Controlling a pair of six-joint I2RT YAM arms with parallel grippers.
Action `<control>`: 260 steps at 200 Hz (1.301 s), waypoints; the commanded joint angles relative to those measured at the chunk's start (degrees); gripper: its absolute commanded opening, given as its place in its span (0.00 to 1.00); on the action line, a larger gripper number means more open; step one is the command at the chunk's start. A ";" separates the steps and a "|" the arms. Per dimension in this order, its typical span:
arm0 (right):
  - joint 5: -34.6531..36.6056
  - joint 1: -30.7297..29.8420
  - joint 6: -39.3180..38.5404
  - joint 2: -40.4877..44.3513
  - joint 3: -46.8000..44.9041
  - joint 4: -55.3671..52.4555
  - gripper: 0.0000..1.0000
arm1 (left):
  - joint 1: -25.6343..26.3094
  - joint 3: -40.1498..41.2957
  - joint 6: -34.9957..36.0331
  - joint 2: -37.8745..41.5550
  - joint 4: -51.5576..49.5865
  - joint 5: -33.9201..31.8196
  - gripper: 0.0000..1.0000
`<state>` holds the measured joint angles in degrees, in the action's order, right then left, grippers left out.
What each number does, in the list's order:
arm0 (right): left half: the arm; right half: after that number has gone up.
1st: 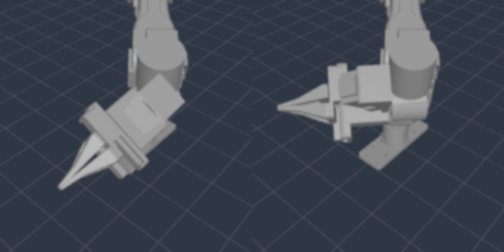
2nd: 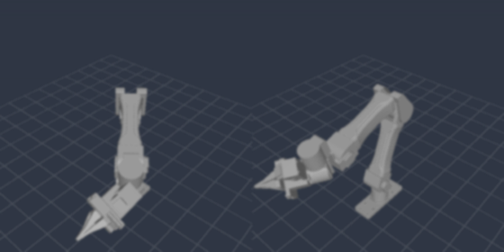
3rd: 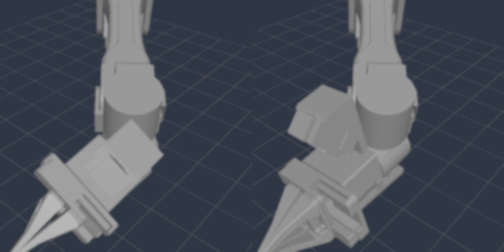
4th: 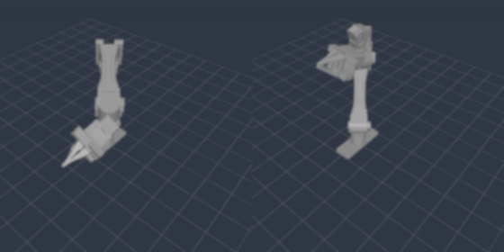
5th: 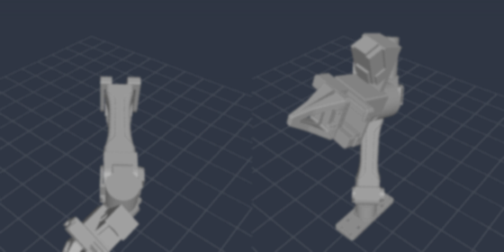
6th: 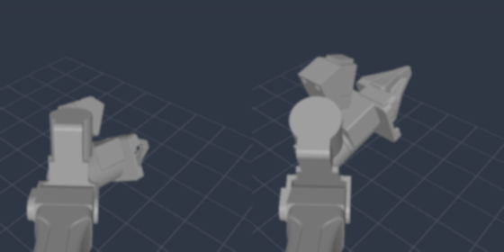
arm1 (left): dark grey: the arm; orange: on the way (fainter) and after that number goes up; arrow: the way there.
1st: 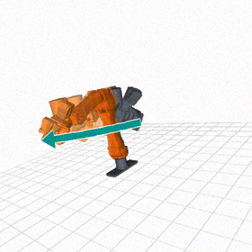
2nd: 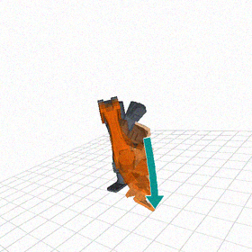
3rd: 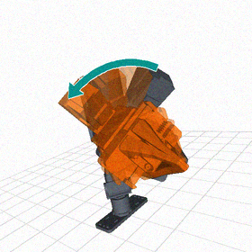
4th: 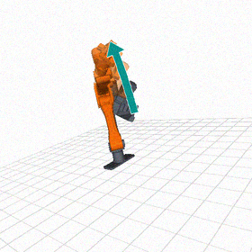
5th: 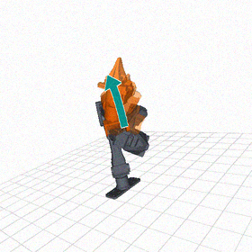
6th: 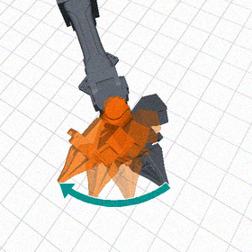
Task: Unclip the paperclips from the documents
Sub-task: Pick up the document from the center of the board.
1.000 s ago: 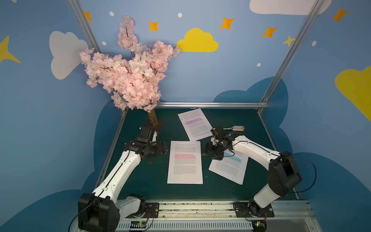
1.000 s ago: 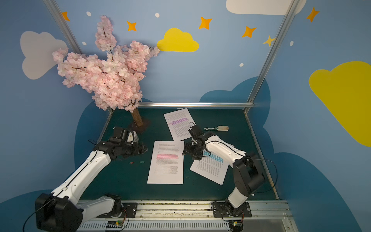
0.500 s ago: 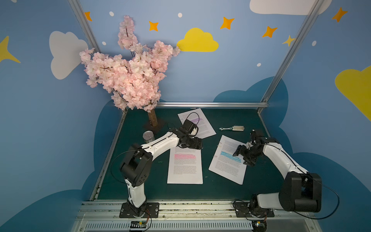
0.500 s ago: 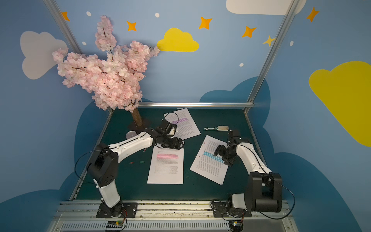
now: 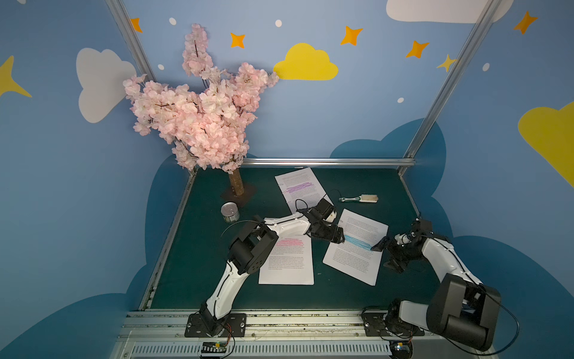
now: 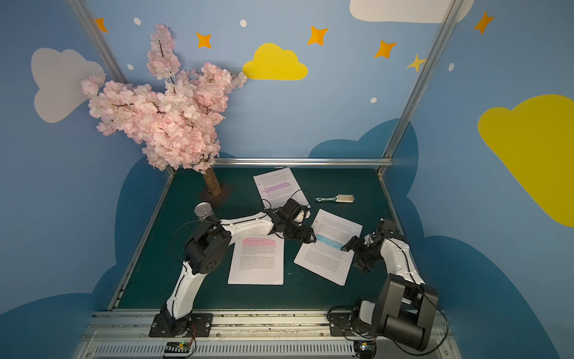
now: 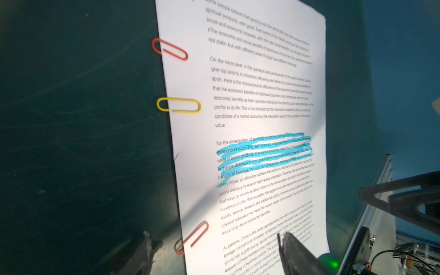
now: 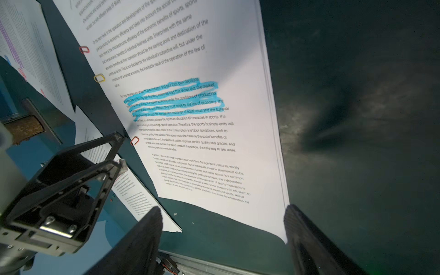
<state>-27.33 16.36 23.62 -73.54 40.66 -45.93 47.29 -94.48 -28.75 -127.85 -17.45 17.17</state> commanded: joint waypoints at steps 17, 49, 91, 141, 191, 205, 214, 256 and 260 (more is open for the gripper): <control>-5.74 0.61 0.03 -3.51 -3.00 5.88 0.82 | 1.04 -2.29 1.00 -3.88 -0.83 -2.03 0.85; -7.67 0.60 -0.63 -6.20 -5.19 8.08 0.79 | 1.73 -2.55 -0.21 -5.13 -1.22 1.41 0.85; -8.14 0.60 0.11 -5.59 -6.80 10.11 0.78 | 1.51 1.22 -8.90 -3.13 5.82 12.26 0.85; -7.83 0.56 -1.01 -7.16 -7.17 10.07 0.78 | -1.00 5.25 -18.22 0.31 15.07 19.45 0.84; -7.73 0.53 -0.94 -7.94 -7.83 10.60 0.78 | -3.57 12.10 -38.38 1.86 40.02 27.38 0.84; -7.62 0.53 -0.92 -8.32 -7.76 10.69 0.78 | -3.46 11.92 -42.79 1.43 45.23 28.97 0.84; -7.60 0.52 -0.94 -8.63 -7.71 10.73 0.78 | -3.28 11.78 -45.45 1.04 48.59 29.84 0.84; -7.35 0.54 -1.72 -9.96 -7.12 10.52 0.78 | -2.90 12.01 -52.78 -0.38 56.41 33.19 0.85; -7.36 0.52 -1.69 -10.04 -7.18 10.51 0.78 | -2.90 12.13 -52.70 -0.40 56.25 33.52 0.85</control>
<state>-37.78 17.17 23.44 -81.08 34.83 -36.36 44.01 -82.08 -76.12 -128.46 31.94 46.28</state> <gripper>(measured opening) 0.777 0.845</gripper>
